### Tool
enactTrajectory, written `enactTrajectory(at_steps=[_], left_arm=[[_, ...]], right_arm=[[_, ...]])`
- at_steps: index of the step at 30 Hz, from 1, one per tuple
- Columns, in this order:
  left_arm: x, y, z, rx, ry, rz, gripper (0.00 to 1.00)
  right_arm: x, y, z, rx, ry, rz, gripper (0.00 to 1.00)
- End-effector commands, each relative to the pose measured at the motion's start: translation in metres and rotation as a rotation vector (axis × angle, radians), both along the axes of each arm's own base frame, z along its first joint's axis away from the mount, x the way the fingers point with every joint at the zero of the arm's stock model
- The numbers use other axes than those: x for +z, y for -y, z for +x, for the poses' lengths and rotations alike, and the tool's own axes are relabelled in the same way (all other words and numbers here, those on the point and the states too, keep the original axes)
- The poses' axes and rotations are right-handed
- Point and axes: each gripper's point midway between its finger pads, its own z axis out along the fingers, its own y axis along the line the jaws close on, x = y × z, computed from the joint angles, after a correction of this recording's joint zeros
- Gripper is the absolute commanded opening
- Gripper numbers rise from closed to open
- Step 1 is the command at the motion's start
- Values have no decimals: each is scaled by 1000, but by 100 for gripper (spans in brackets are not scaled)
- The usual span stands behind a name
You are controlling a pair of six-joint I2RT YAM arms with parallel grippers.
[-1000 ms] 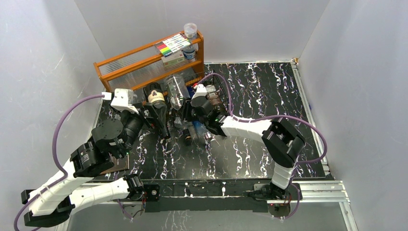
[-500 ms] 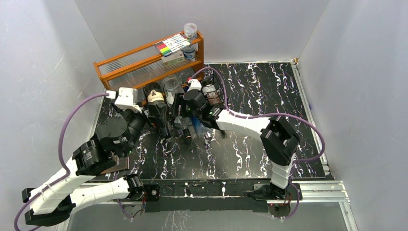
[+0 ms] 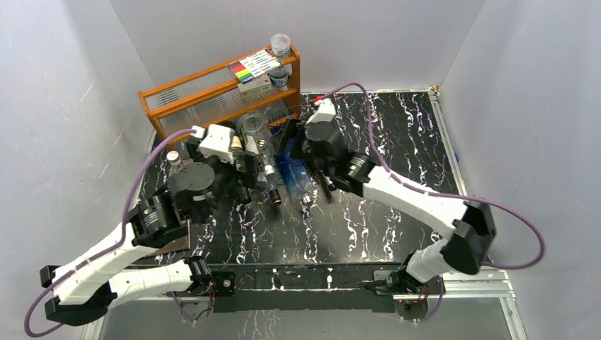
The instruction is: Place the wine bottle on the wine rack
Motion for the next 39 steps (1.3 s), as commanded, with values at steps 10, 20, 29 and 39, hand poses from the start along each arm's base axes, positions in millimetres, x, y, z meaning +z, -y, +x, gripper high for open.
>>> enactTrajectory(at_steps=[10,20,29,39], left_arm=[[-75,6,48,64,-278,128,98],[-56,-83,72,403,-292,127,98],[-91,-169,95,650,-406,31,98],[-146,-209,107,816,-494,-76,90]], right_arm=[[-18,114,-23,-240,-29,-73,83],[-29,118,-31,-226,-55,-55,82],[-31,110,-34,-184,-65,-49,81],[-41,114,-40,-178,-79,-47,81]])
